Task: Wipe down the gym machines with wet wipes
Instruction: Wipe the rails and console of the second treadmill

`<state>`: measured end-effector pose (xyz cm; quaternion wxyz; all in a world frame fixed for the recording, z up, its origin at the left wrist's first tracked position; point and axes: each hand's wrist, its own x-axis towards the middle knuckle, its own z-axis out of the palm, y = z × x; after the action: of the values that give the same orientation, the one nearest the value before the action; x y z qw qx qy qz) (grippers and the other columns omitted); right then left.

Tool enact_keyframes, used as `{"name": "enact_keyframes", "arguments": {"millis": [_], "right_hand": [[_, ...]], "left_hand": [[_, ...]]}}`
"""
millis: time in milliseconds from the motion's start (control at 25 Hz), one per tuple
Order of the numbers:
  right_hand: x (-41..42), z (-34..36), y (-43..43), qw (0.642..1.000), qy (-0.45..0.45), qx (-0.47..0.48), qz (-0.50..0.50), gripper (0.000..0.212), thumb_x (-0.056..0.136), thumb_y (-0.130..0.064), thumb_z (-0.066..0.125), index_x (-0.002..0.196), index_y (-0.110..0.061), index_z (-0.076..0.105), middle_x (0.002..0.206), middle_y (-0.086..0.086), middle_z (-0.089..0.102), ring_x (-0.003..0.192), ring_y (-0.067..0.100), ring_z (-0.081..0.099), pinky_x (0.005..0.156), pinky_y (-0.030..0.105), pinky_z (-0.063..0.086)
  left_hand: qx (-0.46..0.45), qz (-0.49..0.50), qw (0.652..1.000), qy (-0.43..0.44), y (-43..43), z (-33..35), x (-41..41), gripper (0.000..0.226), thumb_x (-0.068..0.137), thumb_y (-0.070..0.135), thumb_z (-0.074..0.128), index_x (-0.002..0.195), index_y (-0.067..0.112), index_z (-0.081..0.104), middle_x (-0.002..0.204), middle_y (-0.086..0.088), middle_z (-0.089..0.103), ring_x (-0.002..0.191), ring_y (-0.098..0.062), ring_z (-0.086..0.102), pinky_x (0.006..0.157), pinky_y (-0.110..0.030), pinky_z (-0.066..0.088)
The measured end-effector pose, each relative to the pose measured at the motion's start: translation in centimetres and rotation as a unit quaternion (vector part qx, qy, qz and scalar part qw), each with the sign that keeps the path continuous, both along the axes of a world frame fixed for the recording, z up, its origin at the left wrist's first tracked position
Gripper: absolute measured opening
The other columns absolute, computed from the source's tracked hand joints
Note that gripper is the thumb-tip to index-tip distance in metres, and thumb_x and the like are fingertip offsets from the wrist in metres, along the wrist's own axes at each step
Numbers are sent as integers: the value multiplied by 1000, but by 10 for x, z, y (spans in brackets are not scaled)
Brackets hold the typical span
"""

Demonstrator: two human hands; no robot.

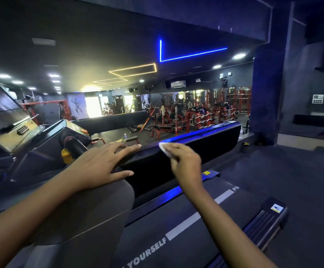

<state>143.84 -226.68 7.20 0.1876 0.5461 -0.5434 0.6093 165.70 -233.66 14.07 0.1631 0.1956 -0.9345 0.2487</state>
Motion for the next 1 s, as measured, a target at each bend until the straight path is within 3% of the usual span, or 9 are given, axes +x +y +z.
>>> {"name": "enact_keyframes", "arguments": {"millis": [120, 200, 240, 320, 560, 640, 760, 880, 1000], "right_hand": [[-23, -3, -3, 985, -161, -3, -63, 44, 74, 19, 53, 105, -6, 71, 102, 7, 69, 92, 21, 65, 84, 5, 39], [-9, -10, -9, 981, -169, 4, -94, 40, 75, 16, 54, 105, -5, 71, 99, 10, 66, 89, 26, 64, 84, 18, 47], [4, -12, -11, 983, -155, -2, -97, 38, 75, 15, 57, 104, -5, 71, 96, 10, 64, 86, 28, 63, 80, 30, 52], [34, -14, -11, 990, -98, -13, -102, 38, 71, 13, 62, 101, -8, 71, 91, 9, 63, 78, 30, 61, 68, 36, 55], [123, -4, 5, 987, 102, 42, -114, 41, 64, -10, 79, 103, -20, 69, 93, -4, 63, 76, 18, 56, 45, 17, 34], [114, -6, 6, 993, 105, 18, -44, 37, 69, -7, 71, 103, -20, 69, 98, -3, 65, 80, 20, 57, 52, 21, 45], [69, -18, 2, 996, -69, -42, 35, 42, 71, 6, 56, 103, -15, 72, 98, -6, 67, 87, 14, 61, 79, 15, 46], [28, -30, -6, 954, -294, -56, -30, 43, 77, 15, 53, 105, -11, 71, 99, -7, 62, 94, 18, 64, 81, 3, 41], [40, -42, -16, 946, -311, -73, -57, 44, 78, 14, 53, 109, -12, 70, 98, -2, 62, 90, 15, 62, 82, 17, 47]], "left_hand": [[4, 26, 1000, 1, 8, 0, 21, 78, 80, 82, 3, 147, 44, 12, 132, 5, 51, 108, -17, 60, 77, -30, 52], [28, 39, 999, -18, 12, -3, 25, 80, 69, 82, -6, 143, 51, -11, 141, 11, 38, 121, -11, 49, 87, -26, 48], [38, 40, 998, -24, 13, -4, 25, 80, 65, 82, -8, 138, 53, -19, 142, 13, 34, 124, -10, 46, 90, -26, 47], [46, 36, 998, -31, 13, -5, 23, 78, 63, 83, -9, 133, 55, -27, 141, 12, 35, 124, -11, 44, 90, -28, 47], [56, 23, 998, -14, 6, -10, 25, 82, 58, 88, -19, 127, 51, -42, 129, 5, 46, 113, -15, 51, 86, -33, 49], [47, 25, 999, -10, 8, -10, 25, 86, 57, 88, -21, 131, 47, -39, 134, 5, 45, 114, -16, 51, 87, -31, 48], [39, 34, 999, -10, 8, -10, 24, 89, 59, 87, -19, 135, 42, -34, 138, 5, 42, 117, -17, 49, 90, -31, 45], [38, 30, 998, -25, 10, -9, 24, 82, 58, 86, -23, 128, 48, -42, 137, 6, 41, 117, -16, 48, 88, -30, 47], [47, 31, 998, -30, 10, -8, 24, 84, 55, 86, -26, 130, 50, -36, 141, 6, 38, 120, -15, 46, 87, -29, 46]]}}
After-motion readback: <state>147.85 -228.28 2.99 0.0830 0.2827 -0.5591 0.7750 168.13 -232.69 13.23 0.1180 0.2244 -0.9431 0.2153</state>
